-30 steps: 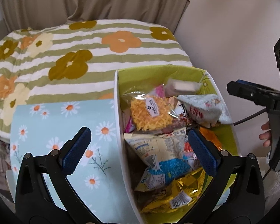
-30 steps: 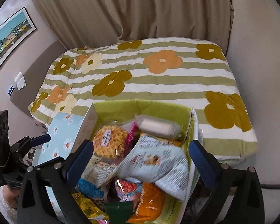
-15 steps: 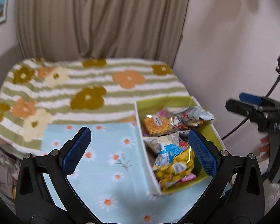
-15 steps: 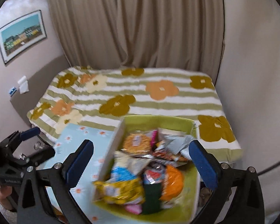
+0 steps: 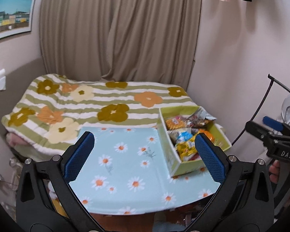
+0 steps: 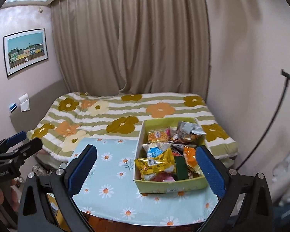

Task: Organize snacks

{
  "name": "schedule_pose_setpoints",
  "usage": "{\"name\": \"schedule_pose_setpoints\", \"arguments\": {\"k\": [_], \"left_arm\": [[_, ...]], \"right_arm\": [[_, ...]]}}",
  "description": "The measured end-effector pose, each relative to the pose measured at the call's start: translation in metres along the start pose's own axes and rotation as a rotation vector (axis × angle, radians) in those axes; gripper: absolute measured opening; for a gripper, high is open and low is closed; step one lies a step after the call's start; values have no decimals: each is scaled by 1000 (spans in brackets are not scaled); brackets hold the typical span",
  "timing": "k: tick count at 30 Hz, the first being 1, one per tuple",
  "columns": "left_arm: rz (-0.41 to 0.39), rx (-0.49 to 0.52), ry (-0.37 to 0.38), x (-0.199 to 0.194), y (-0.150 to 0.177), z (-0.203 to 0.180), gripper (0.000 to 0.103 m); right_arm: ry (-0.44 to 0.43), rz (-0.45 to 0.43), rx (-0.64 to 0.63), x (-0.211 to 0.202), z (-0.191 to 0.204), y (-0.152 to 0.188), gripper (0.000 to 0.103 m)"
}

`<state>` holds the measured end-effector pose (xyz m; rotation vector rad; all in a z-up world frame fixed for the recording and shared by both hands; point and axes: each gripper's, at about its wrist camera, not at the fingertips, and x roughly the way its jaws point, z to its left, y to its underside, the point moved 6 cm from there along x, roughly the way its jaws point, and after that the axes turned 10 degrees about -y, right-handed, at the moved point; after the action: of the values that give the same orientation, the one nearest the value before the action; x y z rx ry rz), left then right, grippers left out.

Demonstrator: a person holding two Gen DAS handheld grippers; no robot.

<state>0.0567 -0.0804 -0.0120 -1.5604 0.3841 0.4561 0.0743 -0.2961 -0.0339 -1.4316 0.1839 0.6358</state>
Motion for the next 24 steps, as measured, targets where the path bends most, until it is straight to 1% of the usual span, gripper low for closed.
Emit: {"name": "schedule_pose_setpoints", "arguments": {"k": [3,7,9,18,24], "left_arm": [[-35,-14,-22,-15,9,12,103],[-55,0,-34,-28,16,17,103],[-59,-1,-26,-30,17,18,103],[-63,12,-25,-33,15,17,103],[-69,31,-27,-28,14,11,103]], "right_arm": [[2,-20,1,-10,8,9,102],[17,-40,-19,-19,15,13,102],[21,-45,-22,-22,18,13,102],[27,-56,-22,-23,20,12,102],[30,-52,-17,-18,18,11,102]]}}
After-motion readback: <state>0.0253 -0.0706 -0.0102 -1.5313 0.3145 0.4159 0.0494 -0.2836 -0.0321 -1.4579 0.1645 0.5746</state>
